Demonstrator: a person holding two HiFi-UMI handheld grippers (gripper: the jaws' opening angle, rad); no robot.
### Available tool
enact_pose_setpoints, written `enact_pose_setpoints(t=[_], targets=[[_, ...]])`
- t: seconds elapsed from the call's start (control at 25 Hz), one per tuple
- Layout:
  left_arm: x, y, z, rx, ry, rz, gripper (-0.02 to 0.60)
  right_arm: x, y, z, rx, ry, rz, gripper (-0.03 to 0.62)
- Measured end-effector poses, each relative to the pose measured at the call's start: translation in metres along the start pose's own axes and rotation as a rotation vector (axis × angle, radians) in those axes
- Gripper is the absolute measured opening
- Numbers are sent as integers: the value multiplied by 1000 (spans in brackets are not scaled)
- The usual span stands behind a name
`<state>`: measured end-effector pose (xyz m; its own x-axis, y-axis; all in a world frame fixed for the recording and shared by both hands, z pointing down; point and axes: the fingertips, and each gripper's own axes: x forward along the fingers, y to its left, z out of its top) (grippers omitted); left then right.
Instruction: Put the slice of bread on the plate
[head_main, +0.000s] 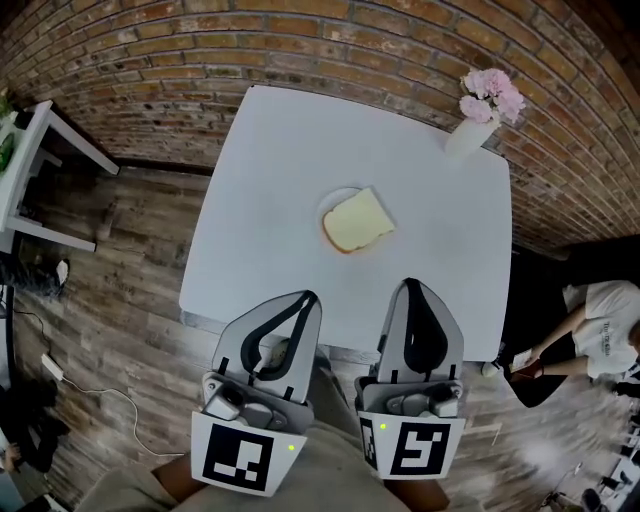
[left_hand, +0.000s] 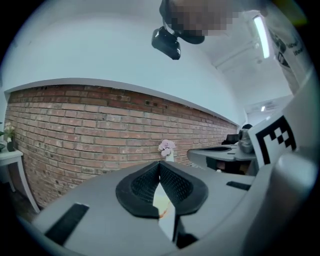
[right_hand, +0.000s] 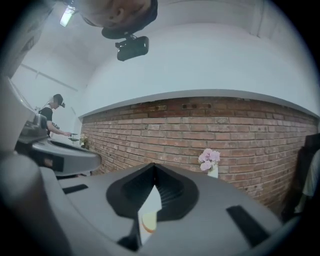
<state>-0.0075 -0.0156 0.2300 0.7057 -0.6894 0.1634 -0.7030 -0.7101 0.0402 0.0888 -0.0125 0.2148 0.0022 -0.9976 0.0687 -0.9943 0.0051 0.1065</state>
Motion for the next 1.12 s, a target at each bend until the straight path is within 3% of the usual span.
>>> enact_pose_setpoints(t=[0.44, 0.76, 1.12], targets=[[-14, -11, 13, 25, -37, -57, 9, -48, 29, 24, -6, -20, 38, 8], [-25, -23, 14, 32, -49, -112, 9, -66, 37, 17, 57, 3, 43, 8], [-39, -19, 4, 43, -26, -128, 9, -73, 51, 13, 55, 10, 57, 6]])
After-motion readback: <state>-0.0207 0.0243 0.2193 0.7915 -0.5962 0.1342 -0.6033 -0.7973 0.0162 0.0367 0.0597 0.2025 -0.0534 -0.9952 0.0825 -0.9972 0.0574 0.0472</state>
